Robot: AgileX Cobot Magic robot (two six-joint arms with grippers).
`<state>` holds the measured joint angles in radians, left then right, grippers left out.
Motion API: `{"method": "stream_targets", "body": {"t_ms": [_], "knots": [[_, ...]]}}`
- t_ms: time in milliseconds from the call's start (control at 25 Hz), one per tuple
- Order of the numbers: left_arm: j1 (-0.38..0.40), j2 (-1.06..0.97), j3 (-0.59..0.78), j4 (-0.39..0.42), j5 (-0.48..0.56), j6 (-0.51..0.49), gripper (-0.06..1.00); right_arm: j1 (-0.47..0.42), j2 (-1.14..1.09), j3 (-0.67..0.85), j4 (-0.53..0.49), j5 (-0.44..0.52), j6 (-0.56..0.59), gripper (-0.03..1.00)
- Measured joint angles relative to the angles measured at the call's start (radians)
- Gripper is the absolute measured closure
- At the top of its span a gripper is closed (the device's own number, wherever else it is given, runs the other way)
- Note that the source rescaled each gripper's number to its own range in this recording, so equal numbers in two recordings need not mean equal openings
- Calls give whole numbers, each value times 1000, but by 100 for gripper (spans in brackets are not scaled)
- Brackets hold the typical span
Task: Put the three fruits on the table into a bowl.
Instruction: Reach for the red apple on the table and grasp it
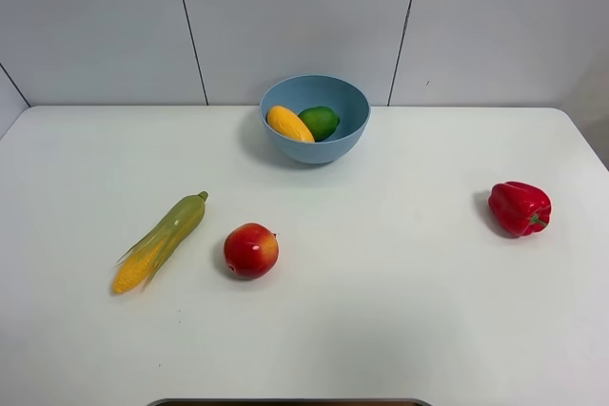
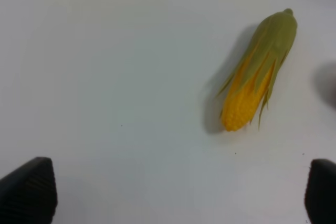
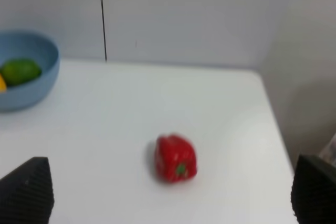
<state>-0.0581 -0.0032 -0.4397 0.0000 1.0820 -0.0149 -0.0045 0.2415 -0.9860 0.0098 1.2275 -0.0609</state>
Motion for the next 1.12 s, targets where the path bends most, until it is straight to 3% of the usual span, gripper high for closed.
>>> {"method": "stream_targets", "body": {"t_ms": [480,1120], "knots": [[0,0,0,0,0,0,-6,0,-236,292,17,-40,11,5],[0,0,0,0,0,-1,-6,0,-245,416,8,-127,11,5]]}}
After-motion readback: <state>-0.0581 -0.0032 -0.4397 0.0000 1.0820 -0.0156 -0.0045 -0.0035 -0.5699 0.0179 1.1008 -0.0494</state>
